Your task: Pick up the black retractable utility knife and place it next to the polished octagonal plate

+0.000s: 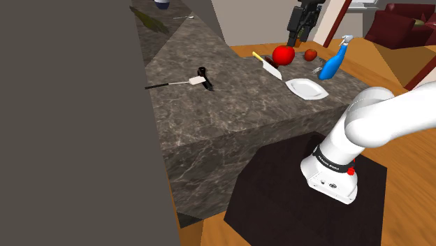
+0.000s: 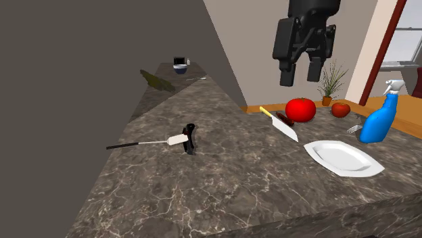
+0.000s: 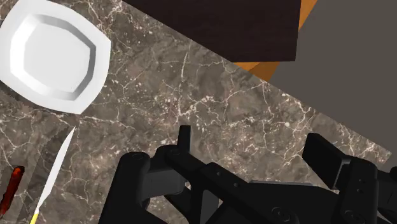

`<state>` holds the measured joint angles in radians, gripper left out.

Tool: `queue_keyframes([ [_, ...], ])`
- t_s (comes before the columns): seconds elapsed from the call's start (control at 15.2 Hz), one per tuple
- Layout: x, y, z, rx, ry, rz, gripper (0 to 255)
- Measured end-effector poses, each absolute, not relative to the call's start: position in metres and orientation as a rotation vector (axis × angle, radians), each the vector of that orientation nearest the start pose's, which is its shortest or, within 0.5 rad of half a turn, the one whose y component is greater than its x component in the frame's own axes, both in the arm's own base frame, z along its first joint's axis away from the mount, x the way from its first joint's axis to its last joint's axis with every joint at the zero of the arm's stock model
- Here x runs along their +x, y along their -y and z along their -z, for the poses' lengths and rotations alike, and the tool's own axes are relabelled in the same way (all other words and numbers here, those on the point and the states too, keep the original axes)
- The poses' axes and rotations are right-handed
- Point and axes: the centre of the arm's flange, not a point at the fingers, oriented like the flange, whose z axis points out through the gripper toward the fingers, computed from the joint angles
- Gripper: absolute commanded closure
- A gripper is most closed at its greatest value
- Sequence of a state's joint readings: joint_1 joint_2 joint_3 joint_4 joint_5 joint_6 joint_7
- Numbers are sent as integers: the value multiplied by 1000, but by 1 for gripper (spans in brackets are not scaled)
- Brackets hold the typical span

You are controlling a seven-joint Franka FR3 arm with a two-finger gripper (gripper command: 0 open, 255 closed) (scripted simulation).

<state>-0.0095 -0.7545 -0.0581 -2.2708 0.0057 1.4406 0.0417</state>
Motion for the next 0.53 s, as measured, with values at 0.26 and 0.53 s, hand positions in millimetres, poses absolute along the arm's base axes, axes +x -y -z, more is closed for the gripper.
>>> queue_keyframes([
  [0.26,321,14,-596,-3099,-177,-118,0],
  [0.53,364,1,-563,-3113,-244,-118,0],
])
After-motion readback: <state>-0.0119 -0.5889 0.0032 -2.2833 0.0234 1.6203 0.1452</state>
